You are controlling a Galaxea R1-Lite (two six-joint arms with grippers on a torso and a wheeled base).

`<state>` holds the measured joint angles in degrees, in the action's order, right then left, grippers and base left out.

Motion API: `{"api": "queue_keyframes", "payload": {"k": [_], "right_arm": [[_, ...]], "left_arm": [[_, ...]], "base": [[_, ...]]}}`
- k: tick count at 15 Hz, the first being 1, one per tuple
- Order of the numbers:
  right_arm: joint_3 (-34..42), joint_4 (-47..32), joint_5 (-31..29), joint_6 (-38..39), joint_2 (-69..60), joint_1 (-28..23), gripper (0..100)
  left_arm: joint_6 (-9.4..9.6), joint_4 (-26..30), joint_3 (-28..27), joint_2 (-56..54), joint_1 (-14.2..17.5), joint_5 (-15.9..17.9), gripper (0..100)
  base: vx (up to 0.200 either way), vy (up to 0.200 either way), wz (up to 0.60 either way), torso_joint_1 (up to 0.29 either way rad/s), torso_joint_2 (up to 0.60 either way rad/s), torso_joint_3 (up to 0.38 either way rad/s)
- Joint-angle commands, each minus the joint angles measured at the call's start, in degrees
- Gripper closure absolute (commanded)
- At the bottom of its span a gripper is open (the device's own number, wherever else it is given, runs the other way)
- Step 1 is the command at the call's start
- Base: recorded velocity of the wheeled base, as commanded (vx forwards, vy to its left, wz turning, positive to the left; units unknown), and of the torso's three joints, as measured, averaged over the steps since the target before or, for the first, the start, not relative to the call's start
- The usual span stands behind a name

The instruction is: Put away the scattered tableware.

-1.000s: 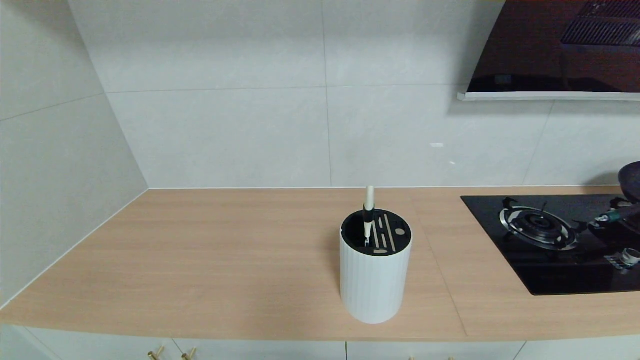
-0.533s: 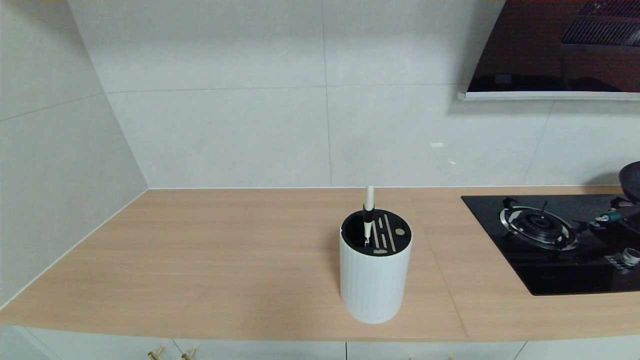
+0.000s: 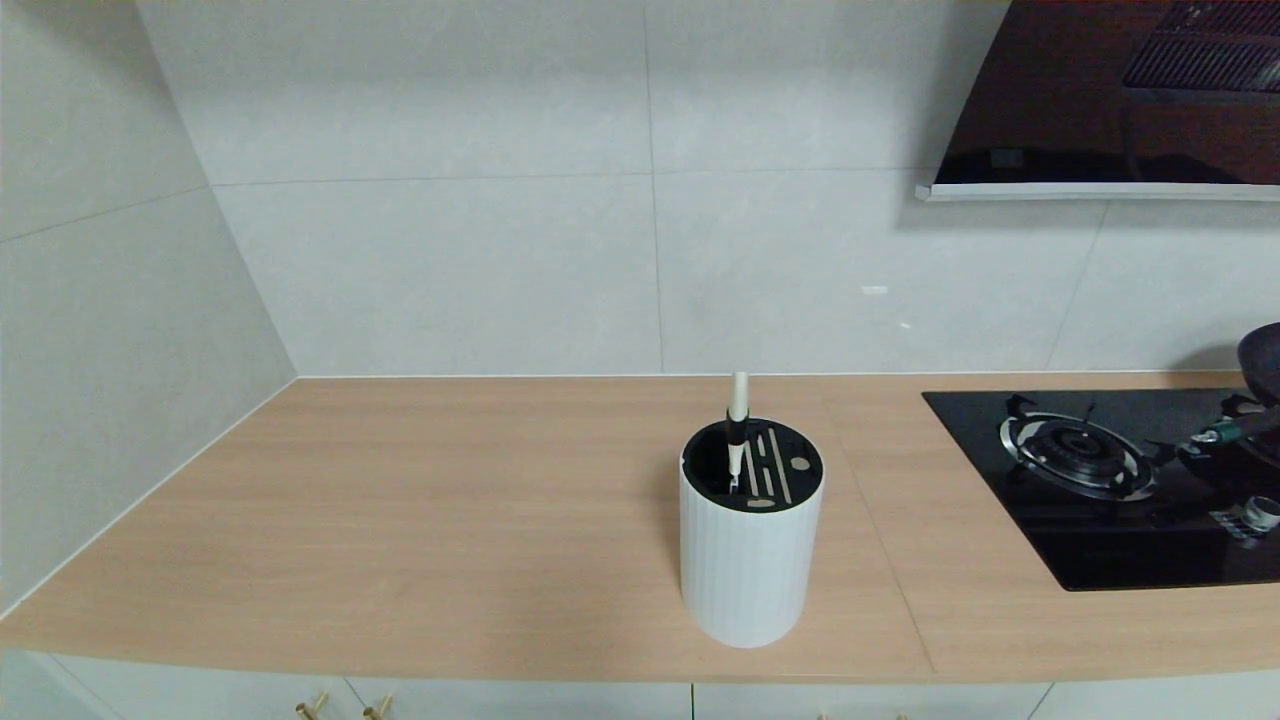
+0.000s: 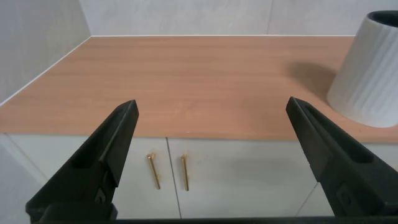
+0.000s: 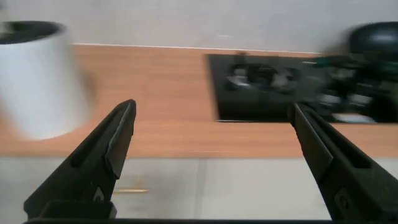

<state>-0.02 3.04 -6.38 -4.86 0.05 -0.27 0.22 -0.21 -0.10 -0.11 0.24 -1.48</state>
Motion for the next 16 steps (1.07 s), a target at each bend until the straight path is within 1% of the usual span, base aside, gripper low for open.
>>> {"api": "queue_keyframes", "payload": {"k": [1, 2, 3, 4, 6, 7, 9, 10, 13, 16], "right_arm": [[0.02, 0.04, 6.2, 0.38, 0.13, 0.09, 0], [0.02, -0.22, 7.52, -0.76, 0.04, 0.09, 0], [-0.06, -0.66, 12.44, -2.78, 0.13, 0.0, 0], [-0.15, -0.93, 14.64, -2.26, 0.13, -0.08, 0], [0.02, -1.72, 4.18, 6.01, 0.3, -0.17, 0], [0.02, -2.42, 2.95, 6.36, 0.13, -0.17, 0], [-0.06, -3.3, 3.91, 5.74, 0.13, 0.09, 0], [0.02, -3.12, 9.19, 2.49, 0.3, 0.09, 0], [0.02, -3.12, 9.1, 5.22, 0.13, 0.18, 0], [0.02, -3.12, 9.1, 5.13, 0.13, 0.09, 0]], "left_arm": [[-0.04, -0.06, 0.01, 0.11, 0.02, -0.02, 0], [-0.22, -0.06, 0.1, 0.11, 0.02, -0.02, 0], [-0.22, 0.03, 0.01, 0.11, 0.02, -0.02, 0], [-0.31, 0.03, 0.01, 0.11, 0.02, -0.02, 0], [-0.4, -0.06, 0.01, 0.11, 0.02, -0.02, 0], [-0.4, 0.03, 0.01, 0.11, 0.02, -0.02, 0], [-0.31, -0.06, 0.01, 0.11, 0.02, -0.02, 0], [-0.4, -0.06, 0.01, 0.11, 0.02, -0.02, 0], [-0.4, 0.03, 0.01, 0.11, 0.02, -0.02, 0], [-0.4, -0.06, 0.01, 0.11, 0.02, -0.02, 0]], "base": [[0.0, 0.0, 0.0, 0.0, 0.0, 0.0], [0.0, 0.0, 0.0, 0.0, 0.0, 0.0], [0.0, 0.0, 0.0, 0.0, 0.0, 0.0], [0.0, 0.0, 0.0, 0.0, 0.0, 0.0], [0.0, 0.0, 0.0, 0.0, 0.0, 0.0], [0.0, 0.0, 0.0, 0.0, 0.0, 0.0], [0.0, 0.0, 0.0, 0.0, 0.0, 0.0], [0.0, 0.0, 0.0, 0.0, 0.0, 0.0], [0.0, 0.0, 0.0, 0.0, 0.0, 0.0], [0.0, 0.0, 0.0, 0.0, 0.0, 0.0]]}}
